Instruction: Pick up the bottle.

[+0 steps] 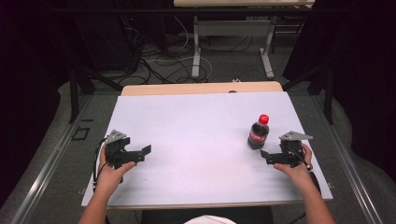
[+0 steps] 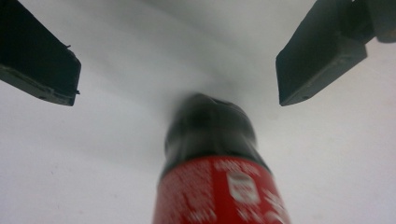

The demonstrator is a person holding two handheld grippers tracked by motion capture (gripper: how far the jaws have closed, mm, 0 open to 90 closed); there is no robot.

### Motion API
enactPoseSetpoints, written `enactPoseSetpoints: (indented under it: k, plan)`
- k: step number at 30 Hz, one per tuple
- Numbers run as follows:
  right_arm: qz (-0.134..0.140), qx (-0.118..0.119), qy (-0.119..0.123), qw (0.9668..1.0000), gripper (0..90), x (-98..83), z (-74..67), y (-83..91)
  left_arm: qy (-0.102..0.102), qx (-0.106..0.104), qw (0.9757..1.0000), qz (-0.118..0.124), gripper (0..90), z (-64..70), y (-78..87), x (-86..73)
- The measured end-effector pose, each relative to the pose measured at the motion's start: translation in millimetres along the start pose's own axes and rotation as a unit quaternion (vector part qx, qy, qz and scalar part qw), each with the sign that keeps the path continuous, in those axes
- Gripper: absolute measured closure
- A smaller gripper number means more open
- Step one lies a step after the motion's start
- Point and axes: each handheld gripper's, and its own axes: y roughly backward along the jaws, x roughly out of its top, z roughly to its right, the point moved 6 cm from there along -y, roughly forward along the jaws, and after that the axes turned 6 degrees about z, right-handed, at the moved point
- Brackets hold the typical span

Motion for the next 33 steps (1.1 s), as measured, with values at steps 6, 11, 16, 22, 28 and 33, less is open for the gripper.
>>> enactPoseSetpoints:
  k: [6, 11, 16, 22, 28, 33]
  plan:
    - [0.007, 0.011, -0.004, 0.9999, 0.0, 13.9, -13.8, 2.8, 0.007, -0.004, 1.0, 0.0, 0.6, 4.3, 5.2, 3.8]
    - [0.007, 0.016, 0.001, 0.9998, 0.0, 24.5, -16.1, -6.6, 0.004, -0.005, 1.0, -0.003, 0.6, 8.0, 3.4, 3.6]
    - [0.011, 0.021, 0.004, 0.9997, 4.7, 36.7, -18.6, -22.8, 0.001, -0.014, 0.9999, -0.006, 0.6, 11.6, 0.9, 2.2]
    - [0.022, 0.015, 0.01, 0.9996, 15.4, 44.0, -18.5, -34.8, 0.001, -0.015, 0.9998, -0.015, 0.6, 11.6, -1.7, -2.4]
    - [0.024, 0.017, 0.003, 0.9996, 18.5, 40.1, -16.1, -35.4, -0.001, -0.013, 0.9998, -0.015, 0.6, 12.0, -3.8, -4.0]
    - [0.025, 0.025, -0.005, 0.9994, 26.6, 39.4, -11.3, -35.9, -0.004, -0.01, 0.9996, -0.026, 0.6, 11.7, -6.0, -7.4]
